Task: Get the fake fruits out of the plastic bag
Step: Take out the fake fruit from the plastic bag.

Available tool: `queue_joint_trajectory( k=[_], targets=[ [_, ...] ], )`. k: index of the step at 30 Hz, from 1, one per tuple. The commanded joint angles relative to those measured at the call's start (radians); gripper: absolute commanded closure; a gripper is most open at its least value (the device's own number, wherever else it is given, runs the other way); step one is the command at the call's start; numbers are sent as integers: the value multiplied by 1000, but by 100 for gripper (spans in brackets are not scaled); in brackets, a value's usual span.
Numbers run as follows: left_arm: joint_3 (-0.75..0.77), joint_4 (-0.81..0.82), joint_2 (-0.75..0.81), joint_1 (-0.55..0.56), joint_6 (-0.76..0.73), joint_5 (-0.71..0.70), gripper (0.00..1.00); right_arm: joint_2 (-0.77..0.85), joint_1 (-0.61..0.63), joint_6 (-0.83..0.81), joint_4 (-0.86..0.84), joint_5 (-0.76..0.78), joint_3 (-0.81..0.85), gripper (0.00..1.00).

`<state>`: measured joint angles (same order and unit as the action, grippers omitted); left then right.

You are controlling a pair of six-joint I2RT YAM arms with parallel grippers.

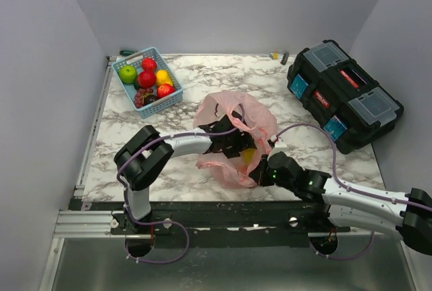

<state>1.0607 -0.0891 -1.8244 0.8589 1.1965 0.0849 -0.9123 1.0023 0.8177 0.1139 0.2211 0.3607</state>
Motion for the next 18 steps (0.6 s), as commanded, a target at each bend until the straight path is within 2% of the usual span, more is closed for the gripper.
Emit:
queue_joint_trajectory(
  k=[1, 4, 10, 12, 18],
  targets=[
    [49, -35, -75, 12, 26, 17, 20, 13, 7, -17, 18, 0, -7, 99],
    [48, -34, -115, 12, 33, 10, 28, 15, 7, -20, 41, 8, 1, 99],
    [25, -32, -103, 12, 4, -14, 58, 50, 7, -22, 63, 25, -2, 99],
    [20, -40, -69, 12, -33, -41, 65, 63, 8, -13, 78, 28, -3, 99],
    [-9, -52, 85, 12, -201, -99, 75, 67, 7, -15, 66, 32, -7, 99]
  ],
)
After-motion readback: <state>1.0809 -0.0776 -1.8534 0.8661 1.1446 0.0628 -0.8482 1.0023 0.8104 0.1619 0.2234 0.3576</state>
